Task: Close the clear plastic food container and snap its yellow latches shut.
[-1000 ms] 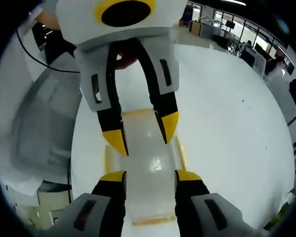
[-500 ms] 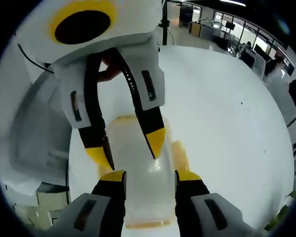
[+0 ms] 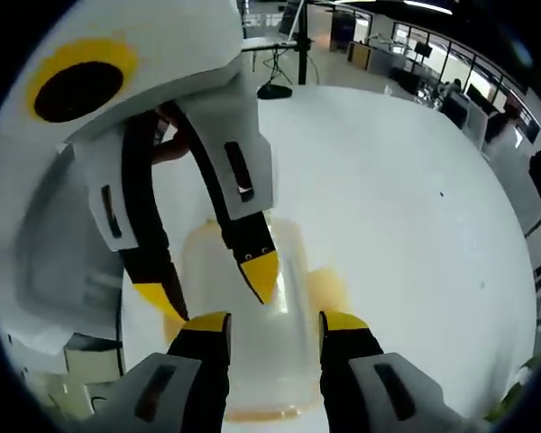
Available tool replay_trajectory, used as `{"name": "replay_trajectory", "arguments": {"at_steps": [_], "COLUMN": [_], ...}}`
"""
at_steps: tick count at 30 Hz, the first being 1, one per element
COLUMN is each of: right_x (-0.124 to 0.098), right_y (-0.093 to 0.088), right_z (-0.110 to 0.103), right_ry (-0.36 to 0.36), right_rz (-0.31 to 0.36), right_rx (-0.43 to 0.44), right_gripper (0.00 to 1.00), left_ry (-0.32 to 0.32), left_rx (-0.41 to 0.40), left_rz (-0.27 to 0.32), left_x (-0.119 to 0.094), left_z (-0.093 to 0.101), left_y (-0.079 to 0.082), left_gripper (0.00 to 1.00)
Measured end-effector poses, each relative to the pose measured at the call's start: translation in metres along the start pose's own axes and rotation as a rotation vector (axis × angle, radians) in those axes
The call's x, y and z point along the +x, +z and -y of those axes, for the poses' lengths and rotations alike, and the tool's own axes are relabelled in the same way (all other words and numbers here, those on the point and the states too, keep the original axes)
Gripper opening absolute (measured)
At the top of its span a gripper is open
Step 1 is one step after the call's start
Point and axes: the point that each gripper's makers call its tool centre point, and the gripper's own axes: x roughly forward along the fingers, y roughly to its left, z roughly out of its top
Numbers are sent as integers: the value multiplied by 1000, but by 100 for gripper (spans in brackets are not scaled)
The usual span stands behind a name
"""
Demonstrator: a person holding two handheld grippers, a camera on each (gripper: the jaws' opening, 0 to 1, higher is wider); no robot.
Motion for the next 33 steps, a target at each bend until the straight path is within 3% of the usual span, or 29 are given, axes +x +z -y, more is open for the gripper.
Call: {"name": "replay_trajectory", "arguments": {"at_steps": [15, 26, 33], "right_x": [8, 11, 15], "right_y": [0, -3, -5], "right_z": [7, 4, 4], "right_ry": [36, 130, 210], "right_rz": [-12, -58, -96], "right_rx": [16, 35, 56], "right_gripper": [42, 41, 42], "left_ry": [17, 51, 36], "left_rx": [20, 23, -15], "left_rz": [-24, -30, -40], "left_x": [2, 2, 2], "left_z": [12, 16, 18], "left_y": [-6, -4, -6], "left_gripper": [36, 35, 34]}}
